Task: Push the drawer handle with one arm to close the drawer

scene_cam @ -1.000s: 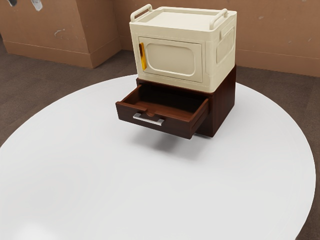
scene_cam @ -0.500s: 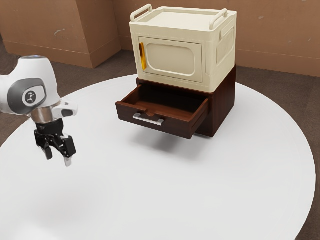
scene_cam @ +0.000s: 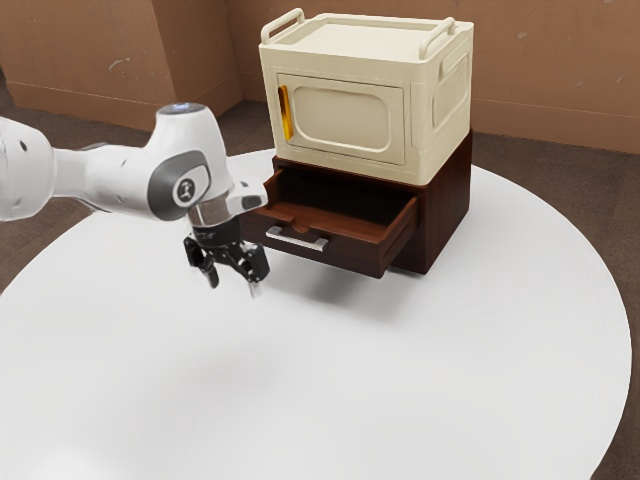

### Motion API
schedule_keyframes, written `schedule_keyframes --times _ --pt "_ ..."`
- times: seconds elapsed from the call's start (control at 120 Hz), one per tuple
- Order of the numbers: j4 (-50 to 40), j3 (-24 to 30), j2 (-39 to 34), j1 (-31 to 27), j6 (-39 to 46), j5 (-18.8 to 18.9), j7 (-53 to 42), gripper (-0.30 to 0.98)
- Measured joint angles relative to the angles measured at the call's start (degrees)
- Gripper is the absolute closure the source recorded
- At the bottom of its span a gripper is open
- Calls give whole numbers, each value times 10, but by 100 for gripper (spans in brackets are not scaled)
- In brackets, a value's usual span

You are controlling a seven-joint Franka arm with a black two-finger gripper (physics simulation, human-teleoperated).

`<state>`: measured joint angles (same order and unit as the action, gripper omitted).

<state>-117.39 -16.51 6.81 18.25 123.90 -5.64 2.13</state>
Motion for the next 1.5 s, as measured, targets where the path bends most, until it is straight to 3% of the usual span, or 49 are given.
schedule_keyframes --times 0.175,0.383,0.883,1.233,1.5 --pt "72 -3 55 -13 1 16 13 51" --pt "136 -2 107 -11 -4 15 18 71" --pt "212 2 160 12 -11 0 17 78" --pt "221 3 171 16 10 17 -60 78" --pt "237 6 183 15 38 -5 -103 77"
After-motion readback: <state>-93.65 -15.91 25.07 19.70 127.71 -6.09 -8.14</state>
